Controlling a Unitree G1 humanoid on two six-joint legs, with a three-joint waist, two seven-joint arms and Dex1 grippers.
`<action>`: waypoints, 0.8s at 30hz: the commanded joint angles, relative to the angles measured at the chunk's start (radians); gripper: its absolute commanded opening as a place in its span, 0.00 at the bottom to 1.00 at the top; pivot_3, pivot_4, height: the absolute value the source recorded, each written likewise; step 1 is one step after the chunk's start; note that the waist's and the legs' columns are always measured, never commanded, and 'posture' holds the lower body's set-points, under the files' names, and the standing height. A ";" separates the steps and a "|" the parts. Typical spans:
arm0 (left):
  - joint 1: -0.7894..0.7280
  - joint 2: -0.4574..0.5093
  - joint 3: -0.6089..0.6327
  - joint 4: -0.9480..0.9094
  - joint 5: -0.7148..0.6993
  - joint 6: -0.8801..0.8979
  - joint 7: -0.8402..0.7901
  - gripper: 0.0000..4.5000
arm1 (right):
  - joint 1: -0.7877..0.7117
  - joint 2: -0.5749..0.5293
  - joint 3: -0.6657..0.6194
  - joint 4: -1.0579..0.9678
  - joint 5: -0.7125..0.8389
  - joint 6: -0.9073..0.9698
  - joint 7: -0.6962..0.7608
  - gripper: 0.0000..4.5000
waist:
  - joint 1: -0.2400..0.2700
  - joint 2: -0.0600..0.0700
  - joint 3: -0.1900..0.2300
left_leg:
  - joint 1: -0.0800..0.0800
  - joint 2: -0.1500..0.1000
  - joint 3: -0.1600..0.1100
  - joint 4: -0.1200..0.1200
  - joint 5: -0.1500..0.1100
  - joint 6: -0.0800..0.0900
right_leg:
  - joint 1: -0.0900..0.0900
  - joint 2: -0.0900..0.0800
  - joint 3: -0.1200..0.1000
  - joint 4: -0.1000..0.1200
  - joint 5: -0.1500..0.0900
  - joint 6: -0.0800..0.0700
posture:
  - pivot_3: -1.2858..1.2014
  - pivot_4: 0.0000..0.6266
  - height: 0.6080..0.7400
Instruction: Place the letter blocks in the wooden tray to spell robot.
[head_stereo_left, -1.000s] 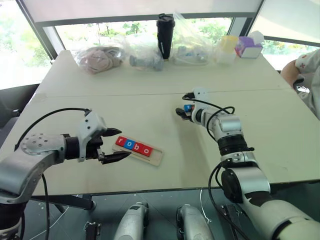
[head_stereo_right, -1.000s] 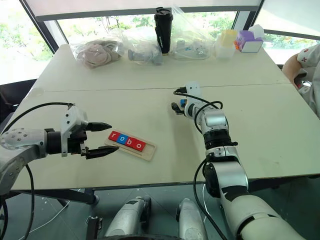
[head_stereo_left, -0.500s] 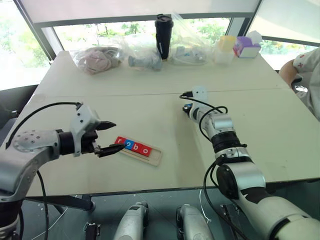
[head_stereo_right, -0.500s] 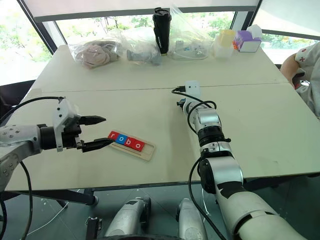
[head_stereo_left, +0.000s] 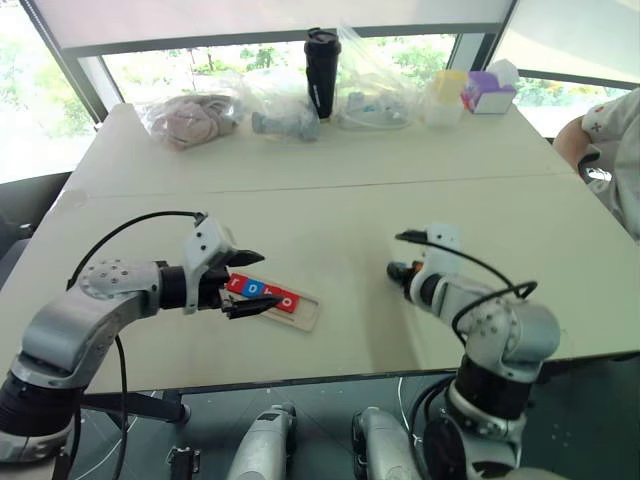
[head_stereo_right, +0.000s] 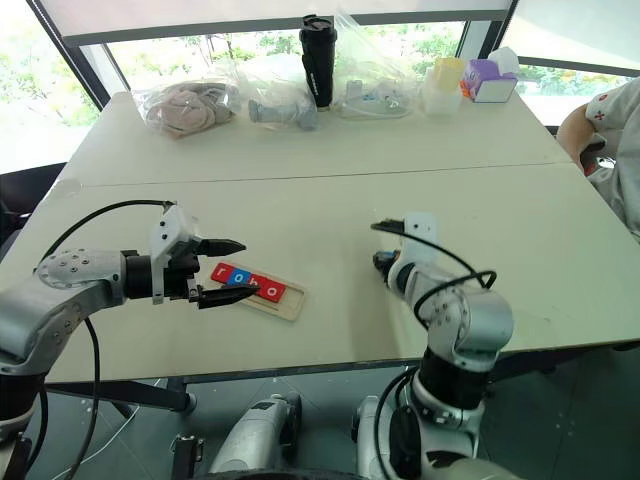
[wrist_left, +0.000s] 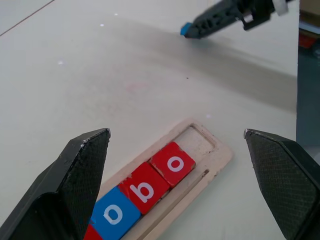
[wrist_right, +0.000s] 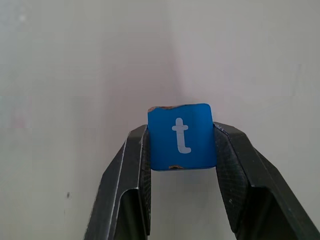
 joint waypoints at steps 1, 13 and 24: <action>-0.031 0.007 -0.016 0.029 0.029 -0.038 -0.032 1.00 | 0.005 0.037 0.007 -0.110 0.004 0.007 -0.063 0.26 | 0.002 0.000 0.000 | 0.000 0.000 0.000 0.000 0.000 0.000 | 0.000 0.000 0.000 0.000 0.000 -0.001 | 0.52 0.24 1.00; -0.078 -0.003 -0.062 0.106 0.090 -0.090 -0.094 1.00 | 0.100 0.081 0.002 -0.124 0.119 0.007 -0.134 0.50 | 0.002 0.000 0.000 | -0.002 0.000 0.002 -0.001 0.000 0.000 | -0.003 -0.001 0.001 0.002 -0.001 -0.002 | 0.52 0.24 1.00; -0.057 0.067 -0.026 0.089 0.090 -0.104 -0.159 1.00 | -0.065 -0.539 0.028 -0.036 0.433 -0.061 0.244 0.99 | 0.004 0.001 0.002 | -0.003 -0.001 0.003 0.002 0.000 0.000 | 0.001 -0.002 0.000 -0.005 -0.001 -0.003 | 0.52 0.24 1.00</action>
